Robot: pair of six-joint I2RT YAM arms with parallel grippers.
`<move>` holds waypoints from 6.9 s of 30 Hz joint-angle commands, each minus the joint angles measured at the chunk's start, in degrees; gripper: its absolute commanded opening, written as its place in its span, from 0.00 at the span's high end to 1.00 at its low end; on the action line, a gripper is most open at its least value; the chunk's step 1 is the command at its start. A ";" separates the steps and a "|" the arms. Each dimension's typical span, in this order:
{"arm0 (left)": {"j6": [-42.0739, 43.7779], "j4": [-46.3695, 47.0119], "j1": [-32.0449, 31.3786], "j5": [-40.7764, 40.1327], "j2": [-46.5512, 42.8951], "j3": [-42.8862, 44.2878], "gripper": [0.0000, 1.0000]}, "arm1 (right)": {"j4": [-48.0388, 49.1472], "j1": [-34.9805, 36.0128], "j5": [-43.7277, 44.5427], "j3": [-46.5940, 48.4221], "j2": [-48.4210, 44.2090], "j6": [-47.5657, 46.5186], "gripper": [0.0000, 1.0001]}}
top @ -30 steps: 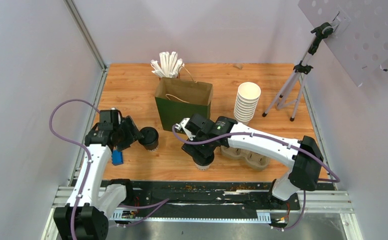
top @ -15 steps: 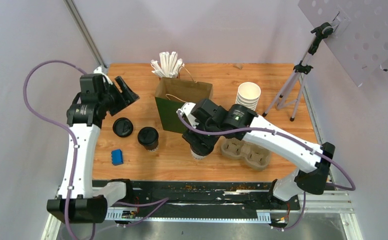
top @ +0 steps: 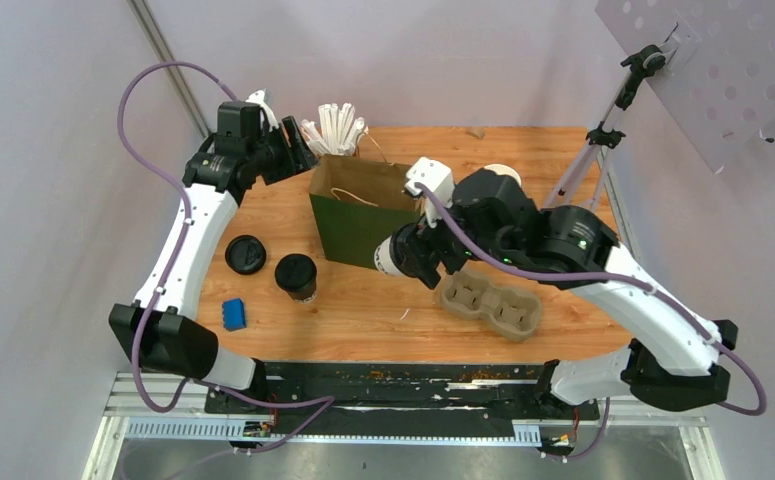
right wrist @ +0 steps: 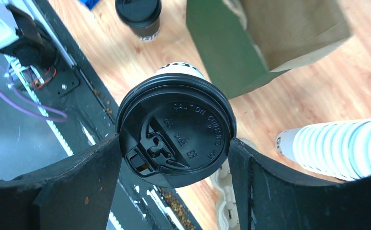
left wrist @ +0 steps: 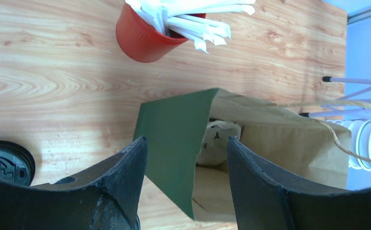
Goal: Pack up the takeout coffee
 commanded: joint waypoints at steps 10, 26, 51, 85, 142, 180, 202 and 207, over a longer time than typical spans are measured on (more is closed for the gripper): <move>5.70 1.37 -5.01 3.76 6.81 4.97 0.57 | 12.57 -0.21 12.50 -4.01 -10.79 -1.06 0.24; 7.94 0.90 -7.25 18.36 -3.98 -6.21 0.82 | 12.73 -0.26 16.87 -1.40 -7.99 -9.09 0.23; 14.71 -7.02 -7.29 23.94 -7.64 -5.94 0.81 | 9.46 -6.71 7.28 0.49 2.13 -21.22 0.22; 14.94 -10.77 -7.32 18.31 -17.00 -10.27 0.25 | 12.00 -0.23 -5.38 -13.17 -2.33 -19.80 0.25; 21.20 6.22 -7.30 29.19 -24.08 -27.54 1.00 | 23.36 0.92 3.37 -15.81 5.64 -40.03 0.23; 11.04 1.79 -7.27 24.41 -37.04 -35.47 0.33 | 33.02 9.54 10.71 -37.72 -3.01 -34.47 0.25; 13.59 11.93 -7.65 29.53 -37.26 -41.46 0.84 | 37.62 9.55 11.89 -31.83 3.83 -39.65 0.24; 14.04 19.94 -7.65 29.72 -35.63 -40.77 0.87 | 38.61 8.35 12.66 -30.93 4.57 -41.44 0.23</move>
